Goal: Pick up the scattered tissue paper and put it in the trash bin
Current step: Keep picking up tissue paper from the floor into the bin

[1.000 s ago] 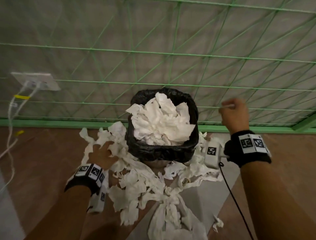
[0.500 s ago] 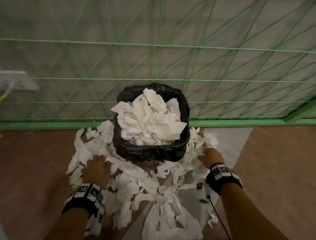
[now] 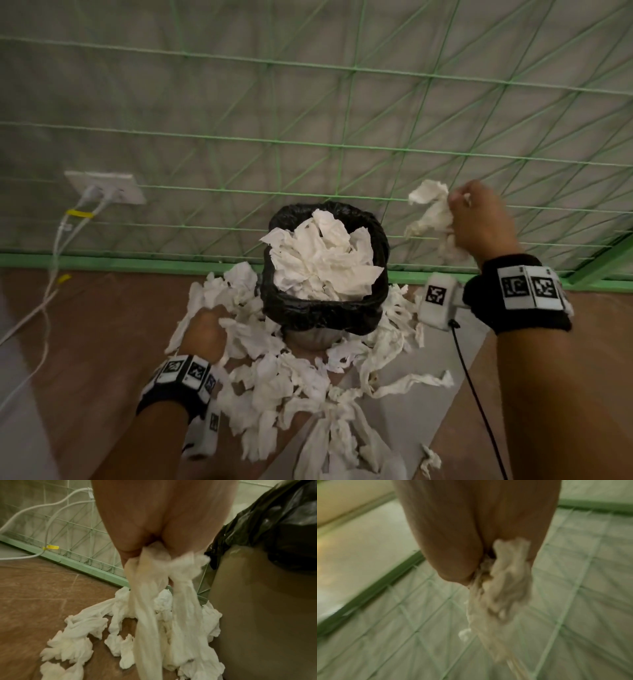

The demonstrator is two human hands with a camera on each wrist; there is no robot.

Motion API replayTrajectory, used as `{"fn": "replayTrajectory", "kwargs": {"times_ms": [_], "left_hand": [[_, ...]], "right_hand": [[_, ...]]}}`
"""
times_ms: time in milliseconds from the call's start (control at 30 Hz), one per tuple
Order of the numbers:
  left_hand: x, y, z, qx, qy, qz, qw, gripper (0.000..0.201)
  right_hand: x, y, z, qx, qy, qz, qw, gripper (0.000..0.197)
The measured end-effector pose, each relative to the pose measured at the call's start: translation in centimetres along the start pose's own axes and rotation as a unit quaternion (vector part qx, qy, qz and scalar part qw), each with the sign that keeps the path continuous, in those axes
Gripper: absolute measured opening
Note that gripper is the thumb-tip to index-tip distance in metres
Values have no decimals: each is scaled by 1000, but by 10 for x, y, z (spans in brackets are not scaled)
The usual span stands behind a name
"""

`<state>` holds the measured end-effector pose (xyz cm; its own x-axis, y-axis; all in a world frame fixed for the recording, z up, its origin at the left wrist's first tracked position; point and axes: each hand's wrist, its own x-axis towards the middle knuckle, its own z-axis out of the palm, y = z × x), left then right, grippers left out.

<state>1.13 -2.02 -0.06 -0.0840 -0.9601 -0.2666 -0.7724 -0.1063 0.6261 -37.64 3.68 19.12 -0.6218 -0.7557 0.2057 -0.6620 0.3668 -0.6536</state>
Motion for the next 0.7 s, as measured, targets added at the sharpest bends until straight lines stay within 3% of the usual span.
{"fn": "replayTrajectory", "kwargs": {"times_ms": [67, 167, 200, 267, 333, 367, 400, 567, 700], "left_hand": [[3, -1, -2, -17, -28, -50, 998, 4], [-6, 11, -13, 11, 18, -31, 999, 23], [-11, 16, -15, 6, 31, -36, 999, 24], [-16, 31, -25, 0, 29, -42, 999, 19], [-14, 38, -37, 58, 47, -12, 997, 26], [-12, 43, -44, 74, 63, 0, 995, 26], [-8, 45, -51, 75, 78, 8, 994, 27], [3, 76, -90, -2, 115, 47, 992, 23], [6, 130, -124, -67, 132, 116, 982, 40]], "right_hand": [[-7, -37, -4, 44, 51, -68, 995, 24], [-24, -67, 19, 84, 63, -137, 985, 19], [-28, -67, 34, 80, 37, -141, 986, 17], [-42, -62, 62, 44, -79, -145, 985, 17], [-54, -50, 86, -6, -220, -156, 963, 31], [-58, -44, 93, -11, -253, -158, 954, 37], [-58, -39, 97, 2, -252, -159, 954, 39], [-36, -27, 86, 130, -110, -133, 976, 32], [-17, 3, 71, 240, 0, -28, 970, 17]]}}
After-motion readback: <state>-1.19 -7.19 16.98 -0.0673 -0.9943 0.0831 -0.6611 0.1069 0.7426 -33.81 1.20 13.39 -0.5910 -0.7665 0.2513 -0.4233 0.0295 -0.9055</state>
